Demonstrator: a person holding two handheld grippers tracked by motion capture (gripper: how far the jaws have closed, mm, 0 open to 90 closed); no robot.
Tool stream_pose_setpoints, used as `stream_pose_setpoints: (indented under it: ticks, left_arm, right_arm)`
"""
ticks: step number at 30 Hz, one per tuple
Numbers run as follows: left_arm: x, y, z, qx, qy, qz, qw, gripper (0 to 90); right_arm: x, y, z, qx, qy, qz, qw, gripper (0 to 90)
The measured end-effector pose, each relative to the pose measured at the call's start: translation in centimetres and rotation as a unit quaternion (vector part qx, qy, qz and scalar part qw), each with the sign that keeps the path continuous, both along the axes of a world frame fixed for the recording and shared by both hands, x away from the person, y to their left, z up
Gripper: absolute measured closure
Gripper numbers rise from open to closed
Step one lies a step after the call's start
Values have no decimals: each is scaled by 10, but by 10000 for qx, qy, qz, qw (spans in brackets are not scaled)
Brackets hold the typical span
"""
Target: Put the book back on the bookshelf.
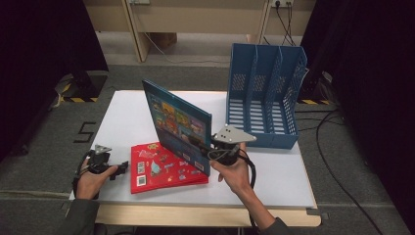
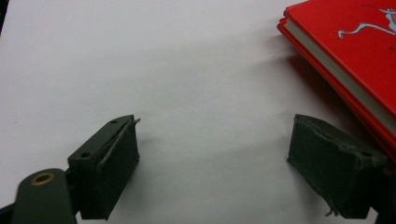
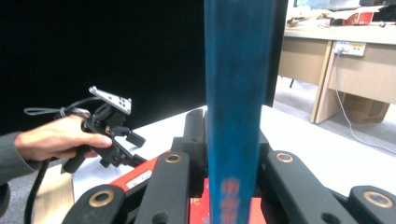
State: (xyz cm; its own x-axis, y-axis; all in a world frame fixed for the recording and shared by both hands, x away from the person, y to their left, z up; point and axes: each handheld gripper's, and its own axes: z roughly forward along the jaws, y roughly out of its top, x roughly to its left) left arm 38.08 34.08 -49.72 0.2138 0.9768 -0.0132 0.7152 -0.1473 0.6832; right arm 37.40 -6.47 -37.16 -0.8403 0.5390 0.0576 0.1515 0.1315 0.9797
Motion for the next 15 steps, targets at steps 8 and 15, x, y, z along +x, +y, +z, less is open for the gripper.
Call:
stream_pose_setpoints:
  ticks: [8,15]
  left_arm:
    - [0,0,0,-6,5,-2,10000,147]
    - [0,0,0,-9,5,-2,10000,147]
  right_arm:
    - [2,5,-20,-15,47,-22,10000,771]
    - [4,9,-32,-57,42,-25,10000,770]
